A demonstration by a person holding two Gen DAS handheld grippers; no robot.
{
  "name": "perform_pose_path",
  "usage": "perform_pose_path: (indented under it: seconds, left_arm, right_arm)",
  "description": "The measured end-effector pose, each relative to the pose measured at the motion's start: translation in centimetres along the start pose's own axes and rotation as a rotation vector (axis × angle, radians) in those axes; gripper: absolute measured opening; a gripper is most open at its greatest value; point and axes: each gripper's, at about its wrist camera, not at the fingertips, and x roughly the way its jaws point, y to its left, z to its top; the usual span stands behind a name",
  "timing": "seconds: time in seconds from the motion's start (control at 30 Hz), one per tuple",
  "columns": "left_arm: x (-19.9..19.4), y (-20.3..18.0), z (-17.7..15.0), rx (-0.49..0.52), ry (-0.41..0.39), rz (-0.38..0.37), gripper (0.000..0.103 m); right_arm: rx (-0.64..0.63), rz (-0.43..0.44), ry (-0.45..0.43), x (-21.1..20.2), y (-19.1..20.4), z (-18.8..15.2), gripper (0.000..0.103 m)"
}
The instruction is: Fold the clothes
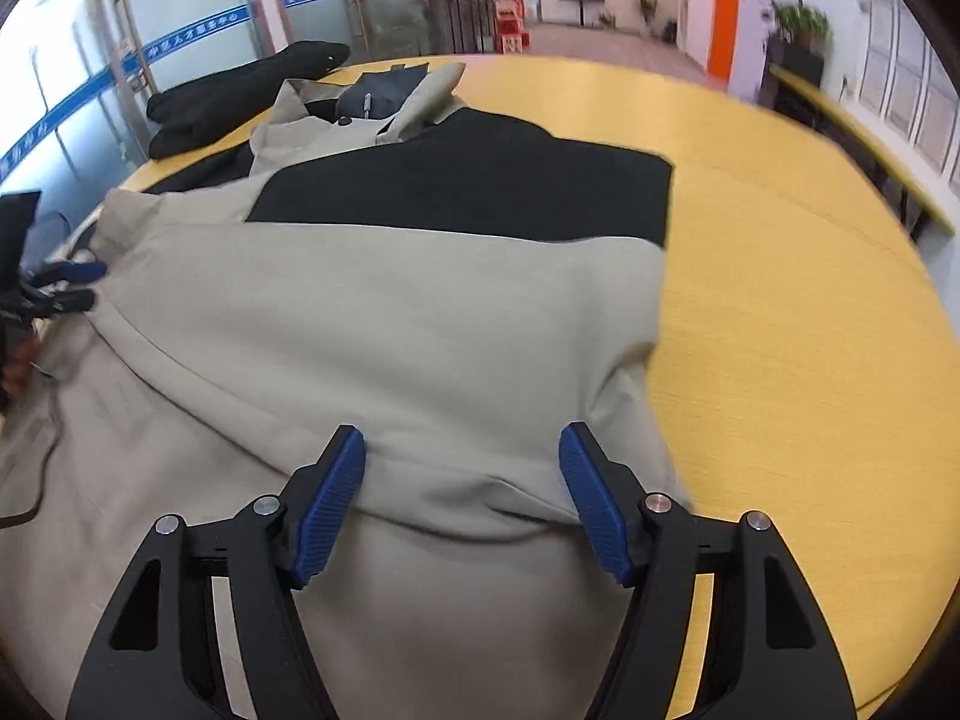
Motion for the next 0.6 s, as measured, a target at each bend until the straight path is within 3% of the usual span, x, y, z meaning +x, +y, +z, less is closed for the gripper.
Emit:
perform_pose_path:
  seconds: [0.07,0.13,0.2,0.3,0.4,0.5,0.6]
  left_arm:
    - [-0.7,-1.2,-0.1,0.041,0.004,0.048,0.103]
    - [-2.2,-2.2,0.2,0.094,-0.085,0.028,0.103]
    - [-2.2,-2.8,0.4,0.109,-0.105,0.006,0.103]
    - [1.2,-1.8,-0.4,0.088,0.015,0.064,0.103]
    - [0.1,-1.1,-0.7,0.073,-0.039,0.043,0.103]
    - [-1.9,0.4,-0.9,0.001,-0.071,0.043,0.103]
    - [-6.2,4.0,-2.4,-0.153,-0.166,0.097,0.103]
  right_arm:
    - [0.023,-0.014,-0.004,-0.3,-0.6,-0.3,0.068]
    - [0.033,-0.032,-0.001,-0.7,-0.6,0.1,0.069]
    - [0.022,-0.049,-0.017,-1.0,0.0,0.9,0.070]
    - [0.012,-0.082,0.015,-0.6,-0.3,0.7,0.076]
    - [0.002,-0.102,0.053,-0.2,-0.4,0.6,0.075]
    - [0.024,-0.134,0.064,-0.9,0.1,1.5,0.075]
    - [0.018,-0.096,-0.019,-3.1,2.5,2.8,0.075]
